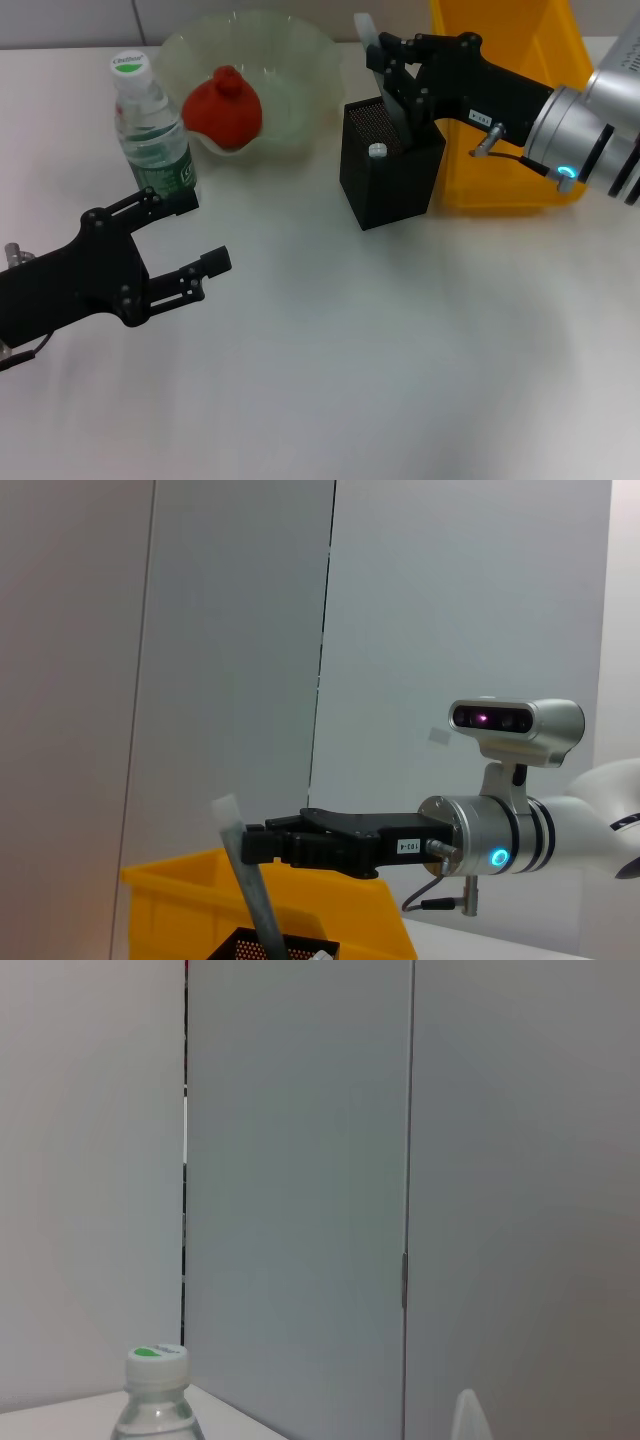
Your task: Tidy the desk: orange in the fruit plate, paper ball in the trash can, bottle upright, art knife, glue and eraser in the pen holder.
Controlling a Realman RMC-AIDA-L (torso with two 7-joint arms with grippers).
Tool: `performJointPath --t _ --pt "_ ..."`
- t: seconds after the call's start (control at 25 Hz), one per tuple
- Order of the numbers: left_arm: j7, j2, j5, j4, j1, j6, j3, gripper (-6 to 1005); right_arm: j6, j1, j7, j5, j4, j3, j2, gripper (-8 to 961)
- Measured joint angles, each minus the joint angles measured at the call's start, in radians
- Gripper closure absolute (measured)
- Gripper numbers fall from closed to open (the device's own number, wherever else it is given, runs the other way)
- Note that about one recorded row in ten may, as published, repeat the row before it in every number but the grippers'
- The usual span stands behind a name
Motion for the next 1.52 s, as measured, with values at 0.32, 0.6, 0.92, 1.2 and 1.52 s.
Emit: performJointPath --t 0.32,0.6,0.92,1.2,1.52 --pt "-0.007 0.001 0.000 0.000 0.002 0.000 0.000 215 -0.037 -0.018 -0.001 -0.006 -0.005 -0.003 0.000 670" --pt "-0.008 0.001 0.000 0.001 0.004 0.001 0.000 215 -0.039 -0.021 -0.001 -0.004 -0.006 -0.007 0.000 655" --pt "-0.010 0.001 0.001 0.001 0.005 0.008 0.000 215 -0.048 -0.023 -0.001 -0.003 -0.006 -0.003 0.000 419" --pt "-0.011 0.001 0.000 0.001 0.006 0.011 0.000 215 -0.051 -0.024 0.003 -0.001 -0.006 -0.002 0.000 202" --pt "-0.009 0.003 0.004 -0.003 -0.001 0.010 0.000 215 -0.163 -0.054 0.105 -0.004 -0.056 -0.015 -0.005 200"
